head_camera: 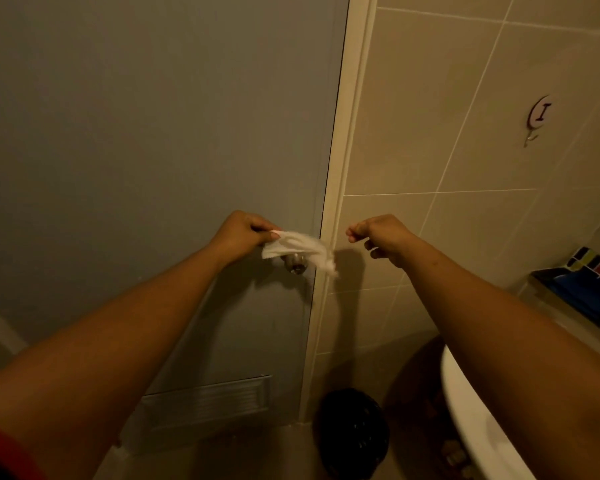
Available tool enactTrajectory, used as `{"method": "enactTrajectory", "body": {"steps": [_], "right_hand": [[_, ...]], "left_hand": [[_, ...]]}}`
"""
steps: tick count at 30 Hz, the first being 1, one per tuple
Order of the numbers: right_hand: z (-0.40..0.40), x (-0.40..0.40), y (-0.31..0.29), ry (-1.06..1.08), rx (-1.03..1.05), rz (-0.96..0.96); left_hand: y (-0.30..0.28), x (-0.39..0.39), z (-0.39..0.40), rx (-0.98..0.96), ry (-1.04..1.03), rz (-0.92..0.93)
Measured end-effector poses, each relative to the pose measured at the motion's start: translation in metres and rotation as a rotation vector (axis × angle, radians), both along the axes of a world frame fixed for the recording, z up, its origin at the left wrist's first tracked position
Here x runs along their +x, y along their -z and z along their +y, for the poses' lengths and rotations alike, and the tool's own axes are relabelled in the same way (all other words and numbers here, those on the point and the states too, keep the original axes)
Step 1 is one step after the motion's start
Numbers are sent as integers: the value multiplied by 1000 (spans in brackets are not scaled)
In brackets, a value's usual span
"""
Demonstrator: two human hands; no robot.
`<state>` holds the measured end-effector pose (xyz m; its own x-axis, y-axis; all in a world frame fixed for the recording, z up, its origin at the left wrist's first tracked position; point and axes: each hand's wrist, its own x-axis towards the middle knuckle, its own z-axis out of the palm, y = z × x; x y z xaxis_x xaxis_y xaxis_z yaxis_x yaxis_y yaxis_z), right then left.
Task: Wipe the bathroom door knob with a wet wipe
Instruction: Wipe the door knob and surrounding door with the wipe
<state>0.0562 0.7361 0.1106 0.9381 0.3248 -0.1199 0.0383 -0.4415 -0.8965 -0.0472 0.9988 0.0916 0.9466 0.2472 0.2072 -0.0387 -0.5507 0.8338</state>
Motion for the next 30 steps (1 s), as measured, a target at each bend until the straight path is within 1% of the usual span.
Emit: {"method": "enactTrajectory", "body": {"steps": [3, 5, 8, 10, 12, 14, 18, 22, 26, 28, 30], "right_hand": [[15, -8, 8, -163, 6, 97], [31, -16, 15, -296, -4, 121], [51, -24, 28, -452, -57, 88], [59, -30, 38, -506, -89, 80], [65, -35, 45, -532, -115, 90], [71, -38, 51, -546, -126, 89], [71, -34, 60, -477, -87, 29], [56, -28, 60, -427, -6, 91], [48, -22, 53, -349, 61, 143], [50, -20, 49, -309, 76, 72], [51, -19, 44, -296, 10, -62]], "left_hand": [[-2, -3, -1, -56, 8, 43], [-5, -4, -6, -96, 20, 111], [-11, -7, -10, -47, 46, 197], [-15, -9, -9, -19, 53, 218], [-18, -10, -9, 57, 55, 237], [-19, -11, -9, 102, 56, 252], [-20, -12, -5, 62, 48, 270], [-21, -13, 6, 15, -8, 242], [-20, -15, 6, -16, 22, 278], [-18, -14, 4, -35, 39, 293], [-16, -12, 4, -43, 63, 292]]}}
